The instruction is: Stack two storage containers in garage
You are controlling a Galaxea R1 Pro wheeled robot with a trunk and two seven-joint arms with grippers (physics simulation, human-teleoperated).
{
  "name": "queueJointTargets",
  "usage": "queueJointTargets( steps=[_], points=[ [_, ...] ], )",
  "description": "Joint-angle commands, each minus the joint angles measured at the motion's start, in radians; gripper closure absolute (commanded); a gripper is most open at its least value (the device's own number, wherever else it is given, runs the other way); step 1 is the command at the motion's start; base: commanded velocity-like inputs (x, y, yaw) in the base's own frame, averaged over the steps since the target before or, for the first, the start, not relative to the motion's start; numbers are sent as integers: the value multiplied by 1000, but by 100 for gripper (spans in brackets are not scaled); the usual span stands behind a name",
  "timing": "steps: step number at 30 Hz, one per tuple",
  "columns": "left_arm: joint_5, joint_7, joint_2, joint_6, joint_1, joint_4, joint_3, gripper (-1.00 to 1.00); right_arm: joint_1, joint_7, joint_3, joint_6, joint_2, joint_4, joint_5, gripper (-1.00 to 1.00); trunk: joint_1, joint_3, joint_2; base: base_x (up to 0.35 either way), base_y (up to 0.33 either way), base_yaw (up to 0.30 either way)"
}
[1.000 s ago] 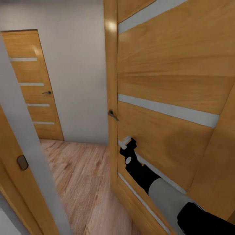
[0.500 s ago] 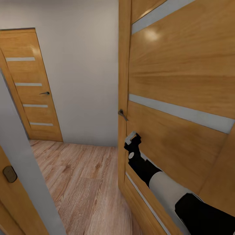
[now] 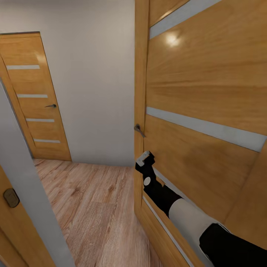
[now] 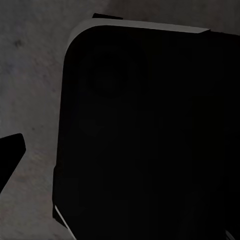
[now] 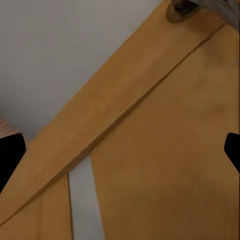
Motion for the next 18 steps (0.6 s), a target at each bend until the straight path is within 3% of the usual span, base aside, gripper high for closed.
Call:
queueJointTargets(
  steps=[1, 18],
  points=[
    [8, 0, 0, -2, 0, -1, 0, -100, -1, -5, 8, 12, 0, -7, 9, -100, 0, -1, 0, 0, 0, 0],
    [8, 0, 1, -3, 0, -1, 0, -100, 6, -2, 20, 18, 0, -64, 7, -100, 0, -1, 0, 0, 0, 0]
  ],
)
